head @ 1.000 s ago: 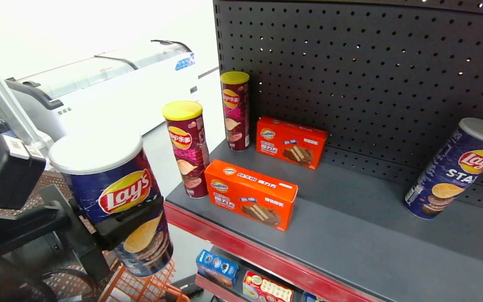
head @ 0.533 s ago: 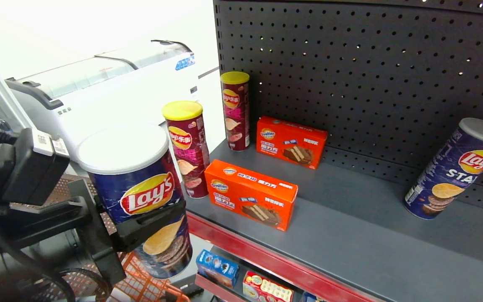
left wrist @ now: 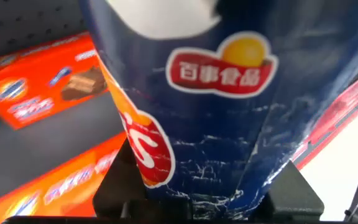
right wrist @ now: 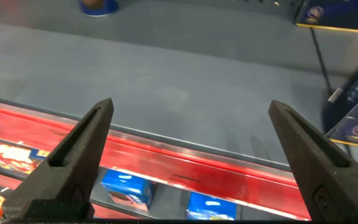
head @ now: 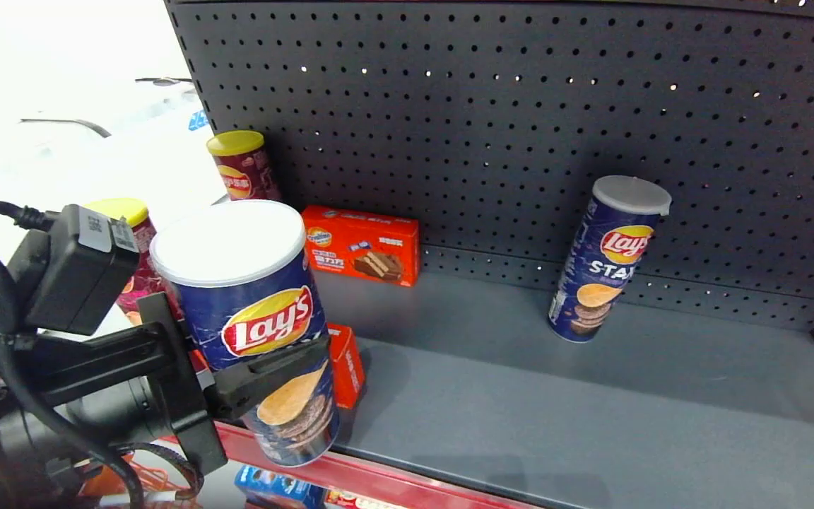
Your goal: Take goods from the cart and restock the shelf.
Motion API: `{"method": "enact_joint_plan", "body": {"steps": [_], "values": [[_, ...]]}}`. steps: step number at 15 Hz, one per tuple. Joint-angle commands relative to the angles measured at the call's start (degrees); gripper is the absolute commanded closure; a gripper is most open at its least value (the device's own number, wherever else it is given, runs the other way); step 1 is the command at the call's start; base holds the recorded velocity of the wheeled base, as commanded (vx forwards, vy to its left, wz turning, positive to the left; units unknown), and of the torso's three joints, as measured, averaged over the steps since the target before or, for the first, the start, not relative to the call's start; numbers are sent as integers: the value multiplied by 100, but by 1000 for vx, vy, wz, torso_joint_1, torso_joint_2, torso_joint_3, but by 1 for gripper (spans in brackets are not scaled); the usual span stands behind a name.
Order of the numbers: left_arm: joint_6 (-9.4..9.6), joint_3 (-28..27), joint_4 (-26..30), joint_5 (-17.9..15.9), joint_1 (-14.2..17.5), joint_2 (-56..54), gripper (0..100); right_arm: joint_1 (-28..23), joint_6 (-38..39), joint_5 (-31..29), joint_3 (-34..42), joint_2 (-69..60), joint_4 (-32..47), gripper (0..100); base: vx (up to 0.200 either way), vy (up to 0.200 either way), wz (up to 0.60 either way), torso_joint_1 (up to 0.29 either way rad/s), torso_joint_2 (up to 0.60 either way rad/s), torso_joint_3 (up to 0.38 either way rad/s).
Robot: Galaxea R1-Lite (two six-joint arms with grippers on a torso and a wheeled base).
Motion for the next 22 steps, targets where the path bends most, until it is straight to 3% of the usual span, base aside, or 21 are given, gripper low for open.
{"method": "enact_joint_plan", "body": {"steps": [1, 7, 9, 14, 22], "values": [[-3, 4, -2, 7, 1, -5, 100, -1, -2, 3, 1, 7, 0, 0, 0, 0, 0, 0, 0, 0], [-12, -13, -11, -10, -8, -23, 100, -1, -11, 3, 1, 7, 0, 0, 0, 0, 0, 0, 0, 0], [-12, -101, 33, -177, -377, -216, 100, -1, -11, 3, 1, 7, 0, 0, 0, 0, 0, 0, 0, 0], [-3, 13, 42, -204, -1115, -339, 100, -1, -11, 3, 1, 7, 0, 0, 0, 0, 0, 0, 0, 0], [-3, 75, 33, -195, -1115, -321, 100, -1, -11, 3, 1, 7, 0, 0, 0, 0, -525, 1, 2, 3]]}}
